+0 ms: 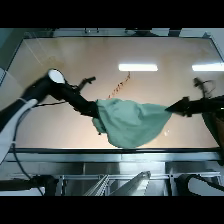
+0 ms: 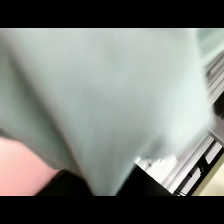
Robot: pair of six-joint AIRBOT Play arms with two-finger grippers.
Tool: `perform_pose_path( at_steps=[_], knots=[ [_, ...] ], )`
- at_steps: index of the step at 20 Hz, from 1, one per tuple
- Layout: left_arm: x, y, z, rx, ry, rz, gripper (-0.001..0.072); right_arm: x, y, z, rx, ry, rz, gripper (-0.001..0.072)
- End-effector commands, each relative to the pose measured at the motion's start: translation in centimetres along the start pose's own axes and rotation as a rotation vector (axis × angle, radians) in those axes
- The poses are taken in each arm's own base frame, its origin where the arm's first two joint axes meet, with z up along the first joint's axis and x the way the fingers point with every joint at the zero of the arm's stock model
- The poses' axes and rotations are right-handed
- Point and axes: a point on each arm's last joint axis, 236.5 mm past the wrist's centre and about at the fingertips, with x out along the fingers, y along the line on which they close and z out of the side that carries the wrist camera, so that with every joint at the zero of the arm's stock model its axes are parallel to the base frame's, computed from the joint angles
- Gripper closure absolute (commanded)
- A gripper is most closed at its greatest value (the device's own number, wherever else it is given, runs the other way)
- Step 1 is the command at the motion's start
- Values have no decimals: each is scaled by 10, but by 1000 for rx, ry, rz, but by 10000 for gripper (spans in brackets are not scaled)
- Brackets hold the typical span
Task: Fold the shirts.
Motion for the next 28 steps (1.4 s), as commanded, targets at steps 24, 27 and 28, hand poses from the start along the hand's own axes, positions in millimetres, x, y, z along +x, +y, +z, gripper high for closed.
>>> perform_pose_path(
  at_steps=[24,27,28],
  knots=[
    [-194,-30,-15,191,-352,13,679,-32,127,10,-381,-498,-43,695],
    [-150,47,8,31,-271,17,391,21,69,32,-296,-424,-105,682],
    [-141,67,12,-6,-252,22,357,30,48,40,-261,-411,-133,479]
  ],
)
